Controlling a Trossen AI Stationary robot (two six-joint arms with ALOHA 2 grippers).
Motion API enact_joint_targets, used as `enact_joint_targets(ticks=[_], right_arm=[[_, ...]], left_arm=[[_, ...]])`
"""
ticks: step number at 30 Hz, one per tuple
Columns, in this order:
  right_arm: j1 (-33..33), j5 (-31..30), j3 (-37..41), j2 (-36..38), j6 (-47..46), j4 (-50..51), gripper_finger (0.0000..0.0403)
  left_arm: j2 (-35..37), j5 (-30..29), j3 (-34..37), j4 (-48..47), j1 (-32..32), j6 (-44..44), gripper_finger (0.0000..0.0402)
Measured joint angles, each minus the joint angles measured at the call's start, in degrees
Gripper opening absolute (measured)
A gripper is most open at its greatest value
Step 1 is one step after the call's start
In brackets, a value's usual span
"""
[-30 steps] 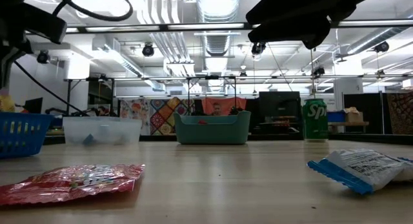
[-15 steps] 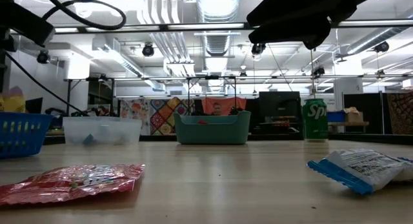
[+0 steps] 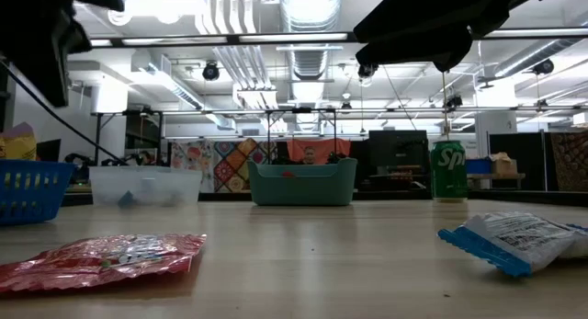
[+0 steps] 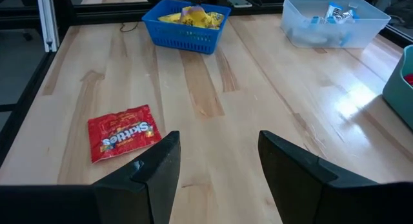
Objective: Sort candy
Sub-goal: Put the yellow candy into the blue basket
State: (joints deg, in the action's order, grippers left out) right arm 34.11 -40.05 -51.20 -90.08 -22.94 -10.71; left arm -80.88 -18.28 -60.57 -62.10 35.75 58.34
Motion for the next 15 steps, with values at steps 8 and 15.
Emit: enact_joint_targets(ticks=[8,15], right_arm=[[0.00,0.00,0.00,-0.02,0.00,0.06,0.0201],[0.00,0.00,0.00,0.00,-0.02,0.04,0.0201]], left_arm=[[-6.15,3.55,1.52,-4.99,0.07,4.36,0.0000],[-7.50,7.54,1.53,-11.23,0.07,9.03,0.0000]])
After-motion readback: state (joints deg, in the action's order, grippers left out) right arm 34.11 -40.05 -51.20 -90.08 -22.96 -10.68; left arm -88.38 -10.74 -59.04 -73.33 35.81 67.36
